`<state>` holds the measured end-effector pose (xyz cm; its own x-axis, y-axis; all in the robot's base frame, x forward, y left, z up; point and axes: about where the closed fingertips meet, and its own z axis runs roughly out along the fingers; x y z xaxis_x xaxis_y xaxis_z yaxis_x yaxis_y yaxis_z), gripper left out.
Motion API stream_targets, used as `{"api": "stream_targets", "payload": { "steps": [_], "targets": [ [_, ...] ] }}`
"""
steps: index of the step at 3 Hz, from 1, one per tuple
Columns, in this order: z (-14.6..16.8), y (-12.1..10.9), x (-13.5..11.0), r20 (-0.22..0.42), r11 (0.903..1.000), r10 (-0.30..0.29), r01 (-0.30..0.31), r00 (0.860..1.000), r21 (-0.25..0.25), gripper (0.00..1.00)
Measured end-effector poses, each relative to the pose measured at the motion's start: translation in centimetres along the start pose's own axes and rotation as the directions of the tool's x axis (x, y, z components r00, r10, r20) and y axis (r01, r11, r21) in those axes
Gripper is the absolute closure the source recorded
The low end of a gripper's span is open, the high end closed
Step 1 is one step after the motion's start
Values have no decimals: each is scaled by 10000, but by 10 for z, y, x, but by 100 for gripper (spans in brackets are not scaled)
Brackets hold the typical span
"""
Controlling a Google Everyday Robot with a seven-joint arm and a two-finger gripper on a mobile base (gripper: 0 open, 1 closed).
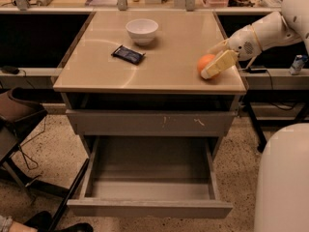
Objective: Place orange into middle drawer
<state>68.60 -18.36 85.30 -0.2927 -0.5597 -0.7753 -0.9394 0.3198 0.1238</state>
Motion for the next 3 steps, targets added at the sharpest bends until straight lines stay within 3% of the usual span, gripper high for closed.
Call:
{"api": "stream_targets", "payload": {
  "steps": [2,3],
  "targets": [
    [0,0,0,2,10000,0,0,10000,-1,65],
    [-8,11,-3,204,9999,-62,64,9998,-129,89]
  ]
}}
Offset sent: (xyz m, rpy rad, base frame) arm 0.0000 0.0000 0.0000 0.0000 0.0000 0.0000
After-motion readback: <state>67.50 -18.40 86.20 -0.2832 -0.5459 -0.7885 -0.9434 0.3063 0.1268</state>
